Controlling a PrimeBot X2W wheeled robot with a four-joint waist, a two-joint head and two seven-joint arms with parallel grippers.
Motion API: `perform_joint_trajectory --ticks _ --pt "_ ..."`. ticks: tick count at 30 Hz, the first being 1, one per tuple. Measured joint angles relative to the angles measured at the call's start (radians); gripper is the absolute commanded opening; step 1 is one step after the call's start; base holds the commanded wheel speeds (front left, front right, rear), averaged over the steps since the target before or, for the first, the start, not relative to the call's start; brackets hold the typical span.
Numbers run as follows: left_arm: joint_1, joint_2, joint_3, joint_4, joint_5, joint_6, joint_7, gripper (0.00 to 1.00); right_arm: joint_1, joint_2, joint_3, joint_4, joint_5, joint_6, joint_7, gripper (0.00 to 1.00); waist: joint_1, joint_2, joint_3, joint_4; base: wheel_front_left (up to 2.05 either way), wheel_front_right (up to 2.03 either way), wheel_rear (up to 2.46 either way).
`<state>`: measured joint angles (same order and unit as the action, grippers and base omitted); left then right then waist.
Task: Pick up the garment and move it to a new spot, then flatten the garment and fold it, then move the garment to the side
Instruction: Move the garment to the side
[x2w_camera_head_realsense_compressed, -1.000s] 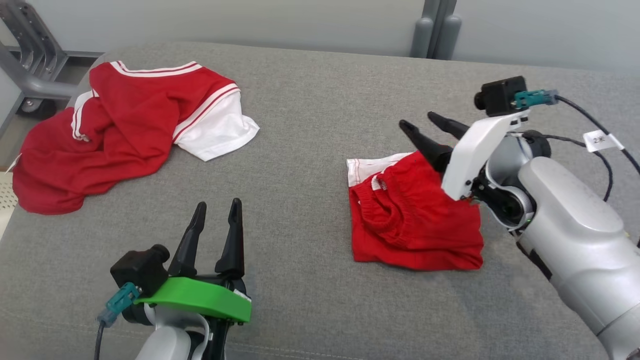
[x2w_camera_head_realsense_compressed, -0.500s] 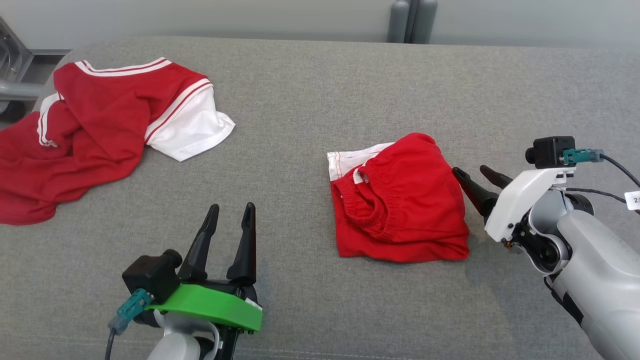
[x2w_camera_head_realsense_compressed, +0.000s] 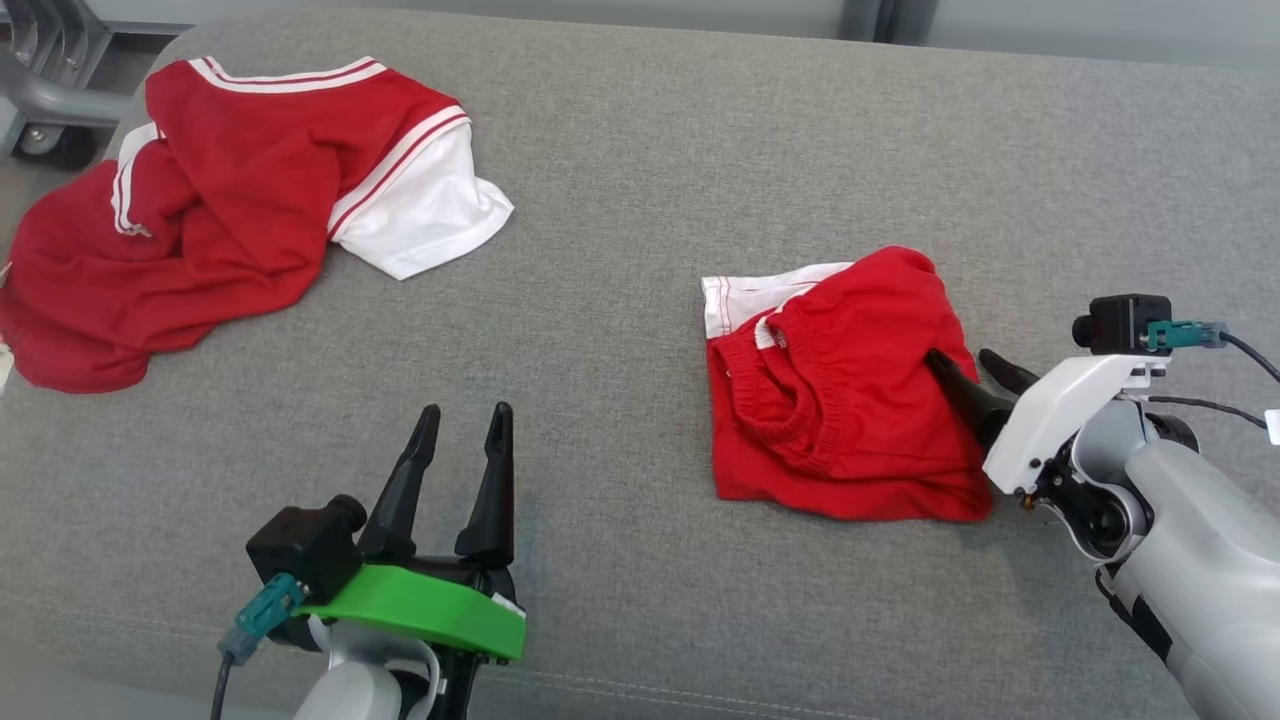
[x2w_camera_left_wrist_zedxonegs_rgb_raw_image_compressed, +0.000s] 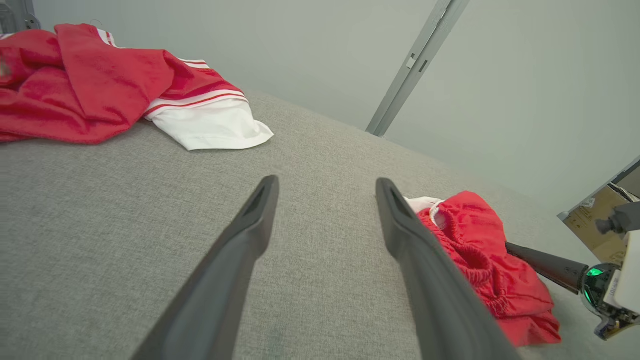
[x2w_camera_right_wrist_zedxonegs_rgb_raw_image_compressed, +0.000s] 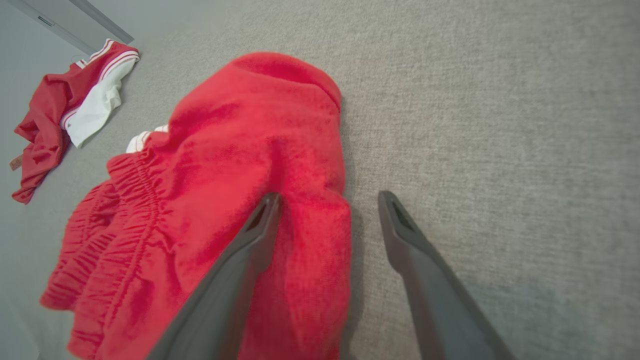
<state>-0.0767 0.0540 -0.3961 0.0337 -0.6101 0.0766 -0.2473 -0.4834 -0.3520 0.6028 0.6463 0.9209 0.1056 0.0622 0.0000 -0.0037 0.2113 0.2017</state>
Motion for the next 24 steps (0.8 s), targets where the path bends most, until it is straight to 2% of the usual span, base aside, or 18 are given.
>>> perform_joint_trajectory --ticks 3,4,5,8,9,17,24 --pt "-0.001 0.0 0.007 0.004 0.0 0.003 0.0 1.0 0.0 0.008 0.008 0.011 0.007 0.006 0.005 1.0 0.0 0.0 0.004 0.014 0.0 0.0 0.0" --pt "-0.001 0.0 0.008 0.005 0.0 0.004 0.0 1.0 0.0 0.012 0.012 0.013 0.011 0.008 0.01 0.82 0.0 0.0 0.005 0.016 0.0 0.0 0.0" --pt "-0.001 0.0 0.009 0.006 0.0 0.004 0.0 1.0 -0.001 0.013 0.016 0.013 0.015 0.008 0.014 0.55 0.0 0.0 0.006 0.018 0.0 0.0 0.0" --pt "-0.001 0.0 0.01 0.007 0.0 0.004 0.0 1.0 -0.002 0.012 0.022 0.016 0.015 0.009 0.015 0.16 0.0 0.0 0.007 0.022 0.0 0.0 0.0" --pt "-0.001 0.0 0.011 0.007 0.0 0.004 0.0 1.0 -0.005 0.01 0.024 0.017 0.014 0.009 0.015 0.0 0.0 0.0 0.007 0.023 0.0 0.0 0.0" --pt "-0.001 0.004 0.041 0.003 0.0 0.012 0.0 1.0 -0.052 -0.001 0.039 0.027 -0.011 0.017 -0.001 0.0 0.0 0.0 0.012 0.011 0.0 0.0 0.0" --pt "-0.001 0.007 0.045 -0.012 0.0 0.012 0.0 1.0 -0.096 -0.062 0.053 0.034 -0.053 0.017 -0.002 0.0 0.0 0.0 0.018 -0.026 0.0 0.0 0.0"
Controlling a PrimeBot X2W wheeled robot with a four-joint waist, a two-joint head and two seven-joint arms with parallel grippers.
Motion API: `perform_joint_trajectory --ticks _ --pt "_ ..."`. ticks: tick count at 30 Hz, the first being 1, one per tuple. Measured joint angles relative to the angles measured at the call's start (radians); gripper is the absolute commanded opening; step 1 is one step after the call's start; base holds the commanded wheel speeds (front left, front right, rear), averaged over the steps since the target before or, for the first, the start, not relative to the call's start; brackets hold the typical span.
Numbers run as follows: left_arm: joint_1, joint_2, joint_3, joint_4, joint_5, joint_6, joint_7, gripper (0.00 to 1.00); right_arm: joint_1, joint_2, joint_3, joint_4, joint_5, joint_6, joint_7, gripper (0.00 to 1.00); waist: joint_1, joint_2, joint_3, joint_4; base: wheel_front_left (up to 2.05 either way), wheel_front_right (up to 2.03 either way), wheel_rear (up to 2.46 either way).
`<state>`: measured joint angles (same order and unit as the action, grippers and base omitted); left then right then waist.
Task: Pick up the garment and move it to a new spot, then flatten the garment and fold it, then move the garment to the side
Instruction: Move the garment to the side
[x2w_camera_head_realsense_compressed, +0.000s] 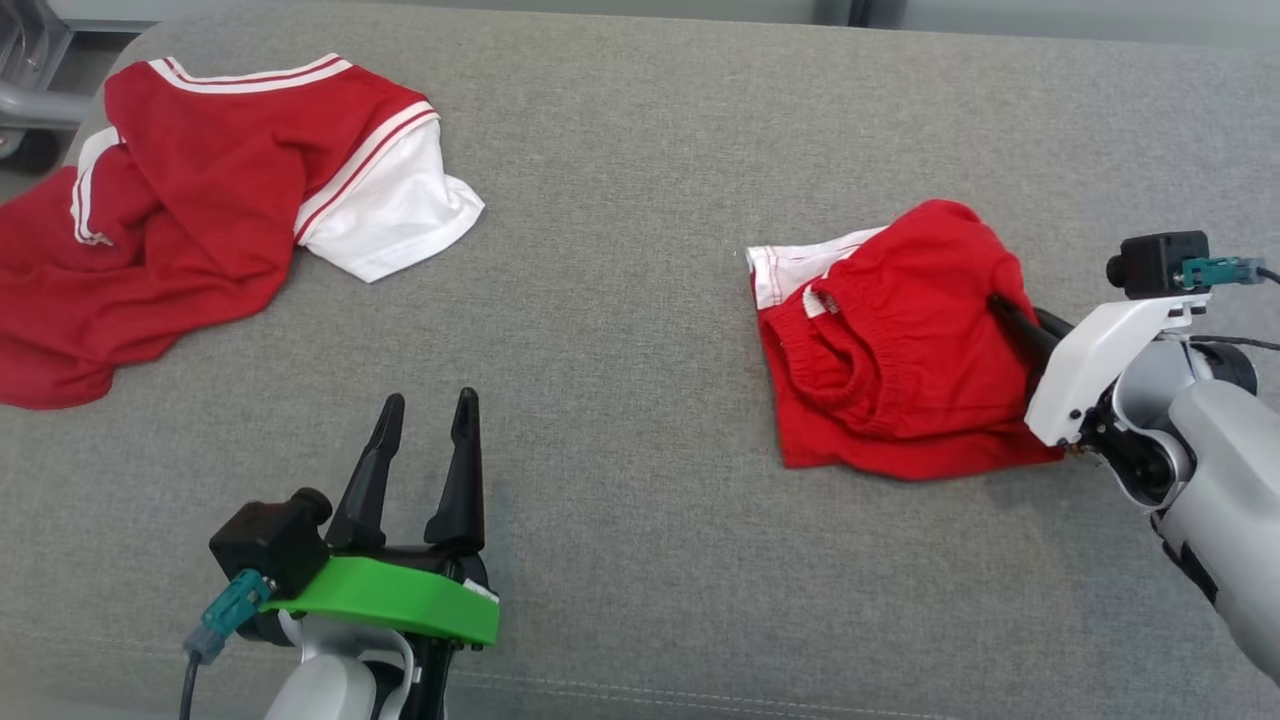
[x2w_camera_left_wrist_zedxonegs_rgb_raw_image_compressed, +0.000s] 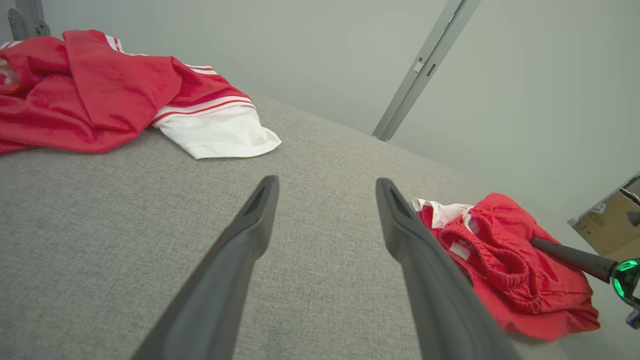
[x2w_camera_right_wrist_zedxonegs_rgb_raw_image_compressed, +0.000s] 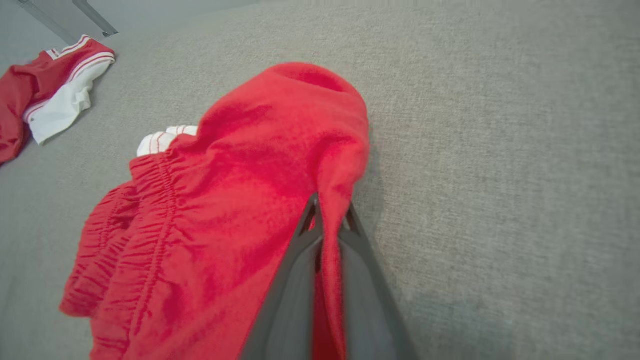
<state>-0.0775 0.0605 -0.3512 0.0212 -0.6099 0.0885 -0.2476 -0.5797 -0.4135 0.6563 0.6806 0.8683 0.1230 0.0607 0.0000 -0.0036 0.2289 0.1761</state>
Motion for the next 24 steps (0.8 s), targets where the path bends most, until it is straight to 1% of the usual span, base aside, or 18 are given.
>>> perform_joint_trajectory --ticks 9,10,11,17,24 --pt "-0.011 0.017 -0.006 -0.049 0.029 0.0 -0.001 1.0 -0.035 -0.103 0.002 0.015 -0.035 0.0 -0.009 0.0 0.0 0.0 0.011 -0.066 0.0 0.0 0.0" --pt "-0.011 0.017 -0.006 -0.049 0.029 0.0 -0.001 1.0 -0.035 -0.103 0.002 0.015 -0.035 0.0 -0.009 0.0 0.0 0.0 0.011 -0.066 0.0 0.0 0.0" --pt "-0.012 0.018 -0.009 -0.068 0.034 0.0 -0.001 1.0 -0.044 -0.126 0.002 0.018 -0.041 0.0 -0.009 0.0 0.0 0.0 0.014 -0.081 0.0 0.0 0.0" --pt "-0.027 0.023 -0.031 -0.111 0.062 0.0 0.001 1.0 -0.086 -0.197 -0.01 0.022 -0.062 0.0 -0.008 0.0 0.0 0.0 0.029 -0.128 0.0 0.0 0.0" --pt "-0.046 0.031 -0.046 -0.147 0.084 0.0 0.022 1.0 -0.158 -0.278 -0.034 0.028 -0.085 0.0 -0.008 0.0 0.0 0.0 0.073 -0.155 0.0 0.0 0.0"
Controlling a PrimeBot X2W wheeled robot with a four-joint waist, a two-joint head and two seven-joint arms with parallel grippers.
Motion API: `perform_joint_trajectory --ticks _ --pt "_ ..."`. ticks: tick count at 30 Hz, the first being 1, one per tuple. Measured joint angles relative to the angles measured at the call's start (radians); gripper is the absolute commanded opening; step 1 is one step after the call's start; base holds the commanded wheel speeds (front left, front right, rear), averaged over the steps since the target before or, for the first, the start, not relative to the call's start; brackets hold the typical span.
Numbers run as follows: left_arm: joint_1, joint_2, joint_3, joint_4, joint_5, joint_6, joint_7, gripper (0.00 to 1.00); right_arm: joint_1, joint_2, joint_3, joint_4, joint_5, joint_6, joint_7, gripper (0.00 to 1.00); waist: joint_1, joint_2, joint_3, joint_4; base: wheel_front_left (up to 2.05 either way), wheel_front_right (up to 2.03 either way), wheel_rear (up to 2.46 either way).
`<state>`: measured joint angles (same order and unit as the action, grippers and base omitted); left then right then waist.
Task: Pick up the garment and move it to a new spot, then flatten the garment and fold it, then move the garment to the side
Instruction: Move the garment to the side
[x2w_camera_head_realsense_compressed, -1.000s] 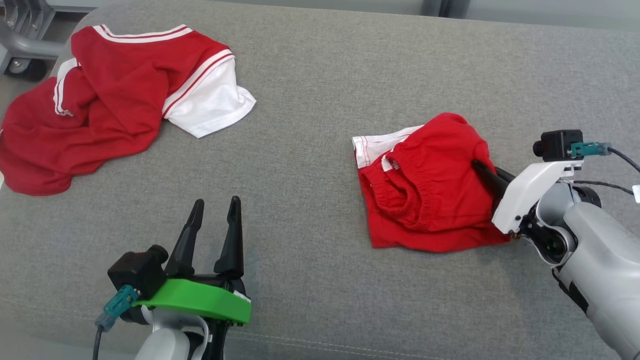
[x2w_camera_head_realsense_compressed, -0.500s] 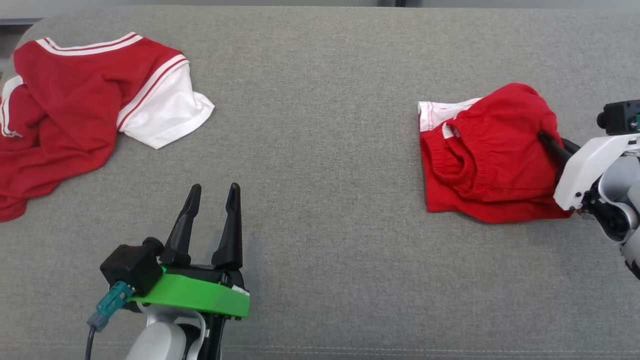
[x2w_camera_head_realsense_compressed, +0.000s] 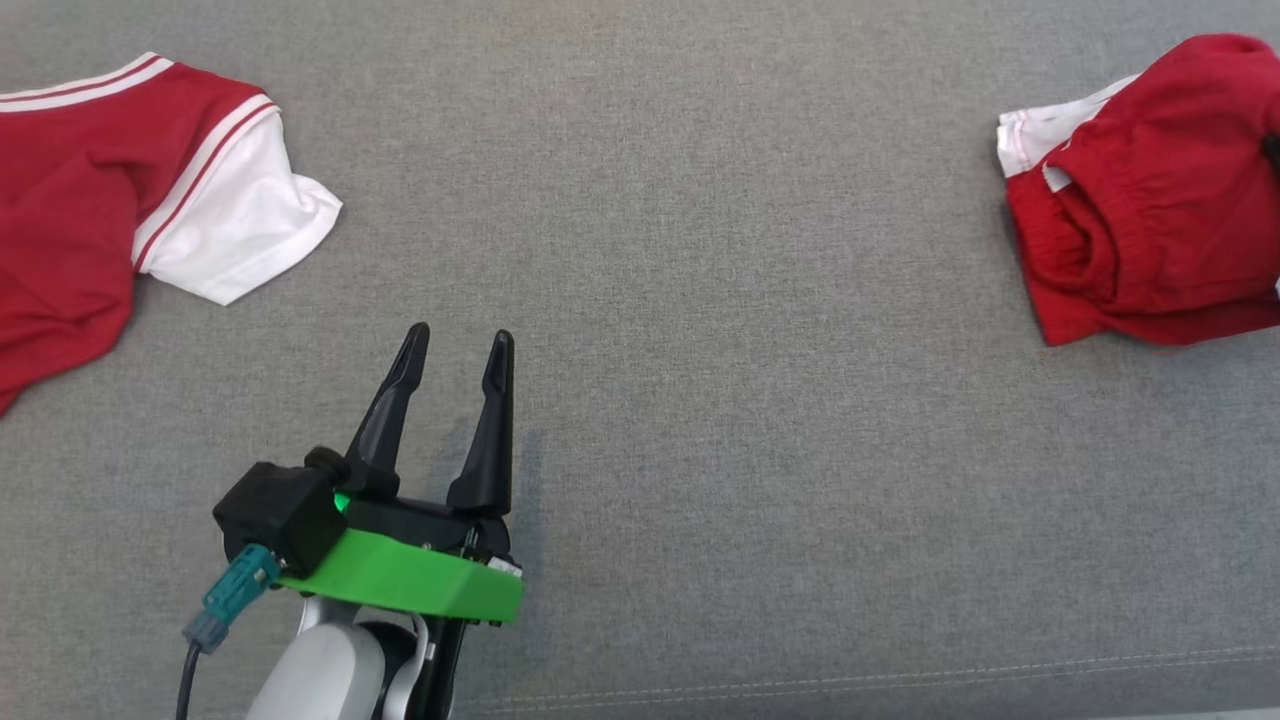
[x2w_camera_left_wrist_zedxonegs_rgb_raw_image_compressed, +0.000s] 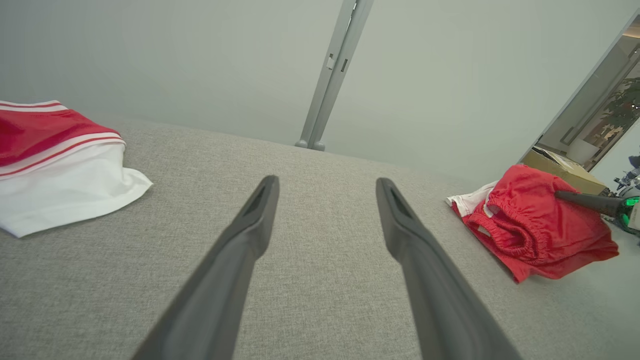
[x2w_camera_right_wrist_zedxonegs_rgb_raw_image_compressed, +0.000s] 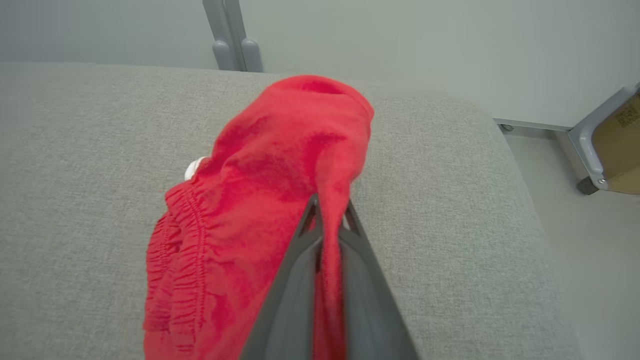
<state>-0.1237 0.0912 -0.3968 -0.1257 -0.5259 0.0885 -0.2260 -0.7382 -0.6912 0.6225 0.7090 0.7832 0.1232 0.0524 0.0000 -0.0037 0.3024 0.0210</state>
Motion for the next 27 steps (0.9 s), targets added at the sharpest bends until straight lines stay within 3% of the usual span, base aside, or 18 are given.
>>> perform_joint_trajectory --ticks 10,21,23,24,26,27 --pt "-0.041 0.016 -0.026 -0.046 0.034 0.0 0.034 1.0 -0.059 -0.076 -0.025 0.042 -0.039 -0.017 -0.001 0.0 0.0 0.0001 0.068 0.008 0.0 0.0 0.0" --pt "-0.041 0.019 -0.027 -0.05 0.039 0.004 0.051 1.0 -0.102 -0.066 -0.003 0.101 -0.128 -0.13 -0.053 0.0 0.0 0.0 0.103 0.048 0.0 0.0 0.0" --pt "-0.041 0.02 -0.026 -0.05 0.039 0.005 0.059 1.0 -0.101 -0.064 0.0 0.118 -0.143 -0.155 -0.062 0.35 0.0 0.0 0.104 0.049 0.0 0.0 0.0" --pt "-0.041 0.02 -0.026 -0.05 0.039 0.006 0.059 1.0 -0.101 -0.065 0.0 0.13 -0.143 -0.167 -0.067 0.44 0.0 0.0 0.104 0.049 0.0 0.0 0.0" --pt "-0.041 0.02 -0.025 -0.05 0.04 0.006 0.06 1.0 -0.095 -0.066 -0.003 0.152 -0.143 -0.188 -0.07 0.48 0.0 0.0 0.105 0.049 0.0 0.0 0.0" --pt "-0.041 0.021 -0.024 -0.05 0.04 0.006 0.063 1.0 -0.092 -0.065 -0.005 0.161 -0.143 -0.197 -0.072 0.56 0.0 0.0 0.105 0.048 0.0 0.0 0.0"
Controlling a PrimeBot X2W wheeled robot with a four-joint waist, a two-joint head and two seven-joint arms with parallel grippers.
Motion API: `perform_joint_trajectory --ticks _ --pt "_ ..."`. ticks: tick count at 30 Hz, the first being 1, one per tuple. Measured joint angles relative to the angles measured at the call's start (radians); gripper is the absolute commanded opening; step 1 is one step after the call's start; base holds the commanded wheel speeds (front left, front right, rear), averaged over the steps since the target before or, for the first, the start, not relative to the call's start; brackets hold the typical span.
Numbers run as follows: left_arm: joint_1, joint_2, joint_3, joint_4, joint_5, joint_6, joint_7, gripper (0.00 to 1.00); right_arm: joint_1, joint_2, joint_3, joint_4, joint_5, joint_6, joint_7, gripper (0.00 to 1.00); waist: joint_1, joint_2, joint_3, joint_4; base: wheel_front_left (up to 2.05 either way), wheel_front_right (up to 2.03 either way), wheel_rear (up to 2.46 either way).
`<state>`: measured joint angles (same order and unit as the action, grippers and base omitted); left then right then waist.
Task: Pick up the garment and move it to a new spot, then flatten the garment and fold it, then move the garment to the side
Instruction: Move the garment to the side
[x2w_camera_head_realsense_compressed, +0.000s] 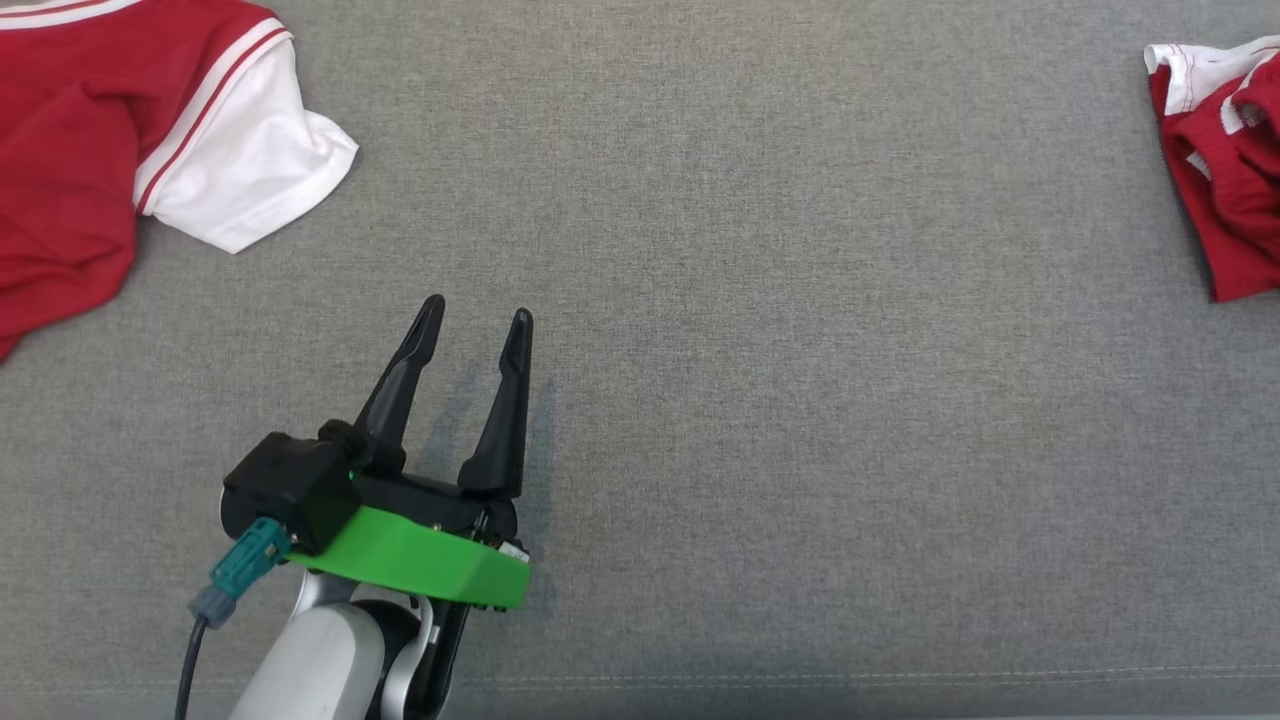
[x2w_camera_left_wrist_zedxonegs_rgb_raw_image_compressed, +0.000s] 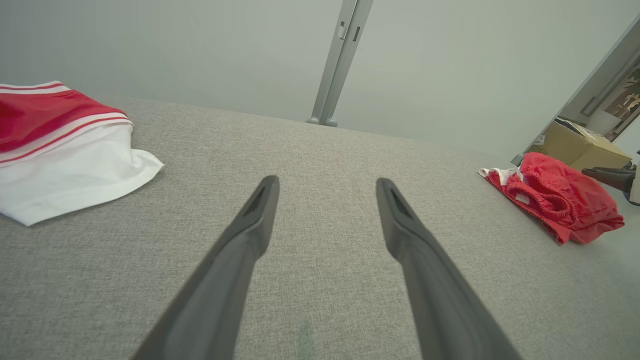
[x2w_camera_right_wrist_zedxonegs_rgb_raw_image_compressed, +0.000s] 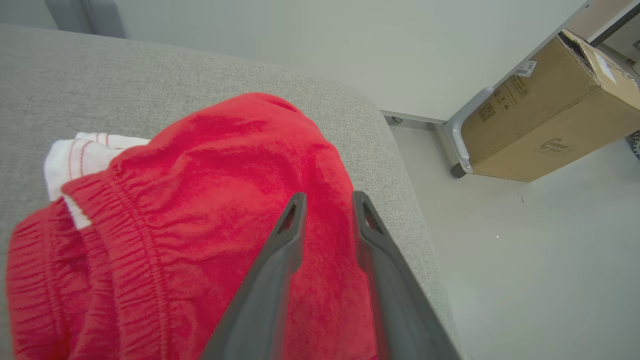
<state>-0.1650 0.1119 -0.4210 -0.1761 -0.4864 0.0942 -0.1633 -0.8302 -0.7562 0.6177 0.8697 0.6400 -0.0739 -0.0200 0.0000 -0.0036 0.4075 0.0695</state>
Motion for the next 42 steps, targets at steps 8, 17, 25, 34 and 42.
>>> perform_joint_trajectory --ticks 8,17,25,34,42 --pt "0.0 0.01 0.019 0.0 0.003 0.003 0.006 1.0 0.002 0.048 -0.003 0.02 0.0 -0.017 -0.034 1.0 0.0 0.0 -0.003 -0.025 0.0 0.0 0.0" --pt "0.001 0.01 0.037 0.018 -0.002 0.003 0.004 1.0 -0.018 0.117 0.005 -0.029 -0.025 -0.017 -0.137 1.0 0.0 0.0 -0.034 -0.068 0.0 0.0 0.0" --pt "0.001 0.01 0.065 0.075 -0.012 0.003 -0.017 1.0 -0.049 0.19 0.04 -0.118 -0.062 -0.004 -0.218 1.0 0.0 0.0 -0.094 -0.106 0.0 0.0 0.0" --pt "0.005 0.003 0.1 0.142 -0.013 0.004 -0.05 1.0 -0.003 0.326 0.053 -0.209 -0.066 0.013 -0.235 1.0 0.0 0.0 -0.187 -0.141 0.0 0.0 0.0" --pt "0.067 -0.006 0.148 0.201 -0.021 0.013 -0.067 1.0 0.155 0.384 0.009 -0.294 -0.048 -0.019 -0.235 1.0 0.0 0.0 -0.27 -0.154 0.0 0.0 0.0"
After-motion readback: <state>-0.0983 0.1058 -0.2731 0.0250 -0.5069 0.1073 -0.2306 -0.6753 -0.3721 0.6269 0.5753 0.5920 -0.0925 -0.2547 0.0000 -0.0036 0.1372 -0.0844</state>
